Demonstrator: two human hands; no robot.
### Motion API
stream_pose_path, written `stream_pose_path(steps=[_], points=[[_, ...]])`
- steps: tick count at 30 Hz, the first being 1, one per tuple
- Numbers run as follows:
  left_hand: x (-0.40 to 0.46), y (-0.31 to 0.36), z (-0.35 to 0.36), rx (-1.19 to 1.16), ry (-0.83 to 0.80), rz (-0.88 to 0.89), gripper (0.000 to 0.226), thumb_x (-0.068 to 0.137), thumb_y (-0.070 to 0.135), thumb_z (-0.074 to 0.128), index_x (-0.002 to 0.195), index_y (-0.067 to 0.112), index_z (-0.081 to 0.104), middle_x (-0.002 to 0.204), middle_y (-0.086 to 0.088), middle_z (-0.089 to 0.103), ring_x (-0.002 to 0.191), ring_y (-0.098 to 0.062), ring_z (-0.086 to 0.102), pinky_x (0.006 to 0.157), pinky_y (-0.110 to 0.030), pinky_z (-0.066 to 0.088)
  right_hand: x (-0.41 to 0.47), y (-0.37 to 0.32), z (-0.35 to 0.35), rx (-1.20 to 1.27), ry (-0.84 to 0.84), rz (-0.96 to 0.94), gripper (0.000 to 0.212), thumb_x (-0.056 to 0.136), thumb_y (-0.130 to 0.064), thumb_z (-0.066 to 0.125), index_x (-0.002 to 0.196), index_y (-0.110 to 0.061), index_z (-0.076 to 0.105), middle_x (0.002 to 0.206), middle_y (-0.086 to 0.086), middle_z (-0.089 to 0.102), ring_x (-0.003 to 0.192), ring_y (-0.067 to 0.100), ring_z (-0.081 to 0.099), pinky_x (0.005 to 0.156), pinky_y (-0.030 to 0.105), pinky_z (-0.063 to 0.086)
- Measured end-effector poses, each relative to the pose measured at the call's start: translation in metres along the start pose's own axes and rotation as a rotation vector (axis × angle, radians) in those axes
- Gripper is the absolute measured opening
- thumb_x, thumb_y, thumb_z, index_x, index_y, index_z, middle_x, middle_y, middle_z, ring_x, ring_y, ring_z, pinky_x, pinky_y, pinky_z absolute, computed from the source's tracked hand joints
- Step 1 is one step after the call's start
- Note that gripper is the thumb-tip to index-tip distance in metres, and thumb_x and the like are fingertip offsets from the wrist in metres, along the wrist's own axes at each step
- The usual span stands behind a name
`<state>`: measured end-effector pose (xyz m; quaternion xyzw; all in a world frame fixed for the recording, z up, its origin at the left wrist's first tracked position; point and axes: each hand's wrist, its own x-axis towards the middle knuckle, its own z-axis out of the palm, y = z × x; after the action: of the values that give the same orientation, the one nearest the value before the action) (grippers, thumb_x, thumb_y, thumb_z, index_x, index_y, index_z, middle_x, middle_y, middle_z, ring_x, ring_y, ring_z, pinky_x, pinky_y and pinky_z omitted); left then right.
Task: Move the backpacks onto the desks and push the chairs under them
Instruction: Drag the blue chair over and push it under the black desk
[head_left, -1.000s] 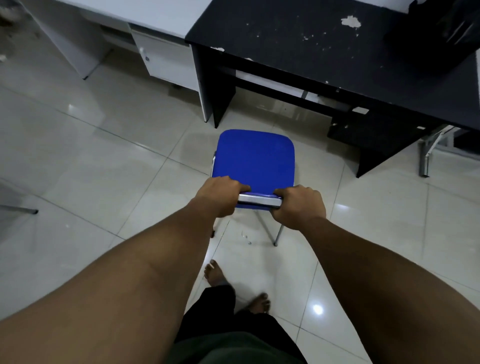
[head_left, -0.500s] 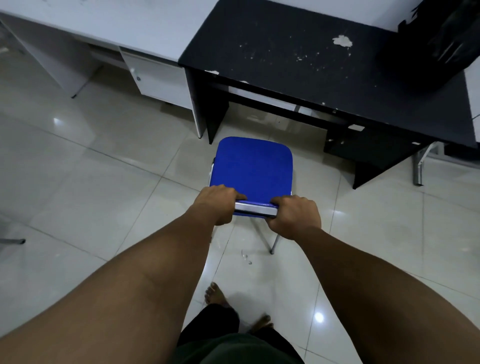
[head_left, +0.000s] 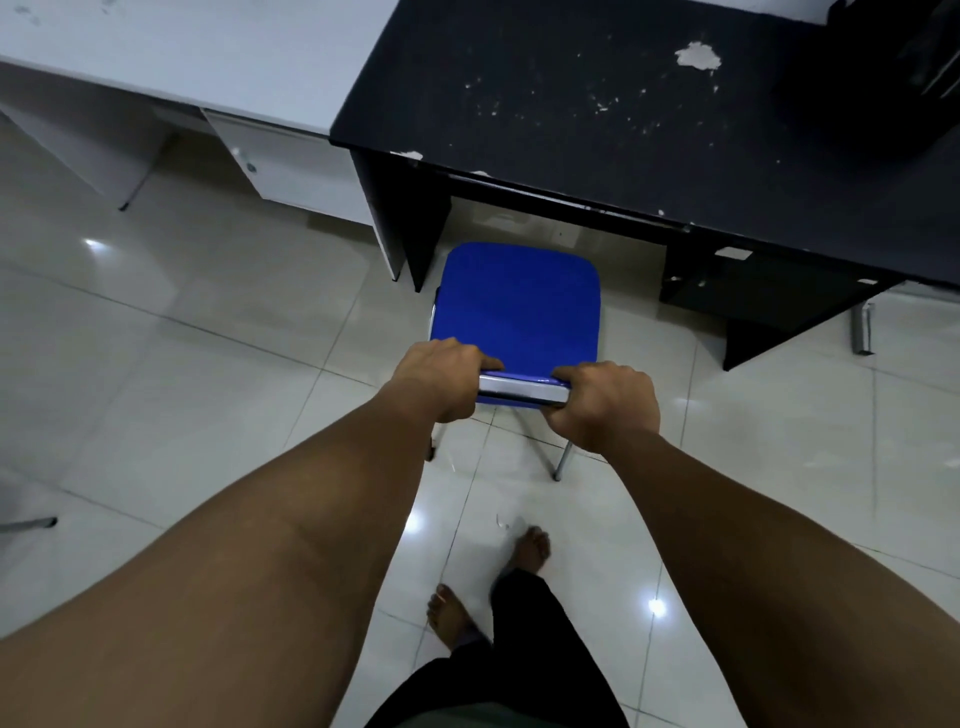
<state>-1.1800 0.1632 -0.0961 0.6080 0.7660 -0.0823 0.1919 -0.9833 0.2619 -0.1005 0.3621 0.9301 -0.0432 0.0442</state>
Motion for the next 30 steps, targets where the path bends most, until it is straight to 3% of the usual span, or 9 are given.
stream_pose_path(steps=[6, 10, 16, 23, 30], points=[[0.044, -0.013, -0.02, 0.01, 0.002, 0.009, 0.063, 0.079, 0.02, 0.061, 0.133, 0.049, 0.046, 0.094, 0.005, 0.062, 0.076, -0.017, 0.049, 0.062, -0.031, 0.039, 0.045, 0.014, -0.005, -0.002, -0.005, 0.004, 0.037, 0.082, -0.059, 0.049, 0.095, -0.03, 0.068, 0.062, -0.008, 0.059, 0.054, 0.014, 0.054, 0.054, 0.027, 0.05], [0.072, -0.018, -0.033, 0.012, 0.0, -0.001, 0.063, 0.079, 0.019, 0.059, 0.133, 0.049, 0.045, 0.085, 0.009, 0.051, 0.073, -0.016, 0.048, 0.061, -0.031, 0.037, 0.075, 0.027, -0.01, -0.013, 0.015, -0.011, 0.037, 0.081, -0.058, 0.049, 0.096, -0.031, 0.069, 0.063, -0.007, 0.06, 0.054, 0.016, 0.054, 0.052, 0.025, 0.045], [0.114, -0.027, -0.053, 0.011, 0.01, -0.007, 0.059, 0.083, 0.019, 0.06, 0.133, 0.047, 0.045, 0.096, 0.003, 0.062, 0.077, -0.018, 0.053, 0.062, -0.031, 0.044, 0.12, 0.043, -0.017, 0.0, 0.009, -0.033, 0.037, 0.081, -0.06, 0.052, 0.1, -0.033, 0.07, 0.065, -0.009, 0.06, 0.054, 0.014, 0.05, 0.05, 0.023, 0.033], [0.159, -0.037, -0.072, 0.051, 0.043, -0.028, 0.056, 0.085, 0.02, 0.061, 0.132, 0.048, 0.046, 0.097, 0.003, 0.063, 0.077, -0.018, 0.053, 0.06, -0.031, 0.041, 0.17, 0.062, -0.022, 0.015, -0.014, -0.043, 0.037, 0.082, -0.059, 0.051, 0.101, -0.032, 0.069, 0.063, -0.01, 0.057, 0.053, 0.011, 0.049, 0.046, 0.02, 0.028], [0.213, -0.05, -0.093, 0.062, 0.065, -0.025, 0.057, 0.084, 0.023, 0.063, 0.132, 0.048, 0.045, 0.101, 0.003, 0.065, 0.084, -0.021, 0.06, 0.071, -0.038, 0.056, 0.225, 0.082, -0.026, 0.018, -0.017, -0.005, 0.033, 0.077, -0.054, 0.055, 0.1, -0.035, 0.068, 0.061, -0.013, 0.054, 0.05, 0.006, 0.042, 0.046, 0.019, 0.019]])
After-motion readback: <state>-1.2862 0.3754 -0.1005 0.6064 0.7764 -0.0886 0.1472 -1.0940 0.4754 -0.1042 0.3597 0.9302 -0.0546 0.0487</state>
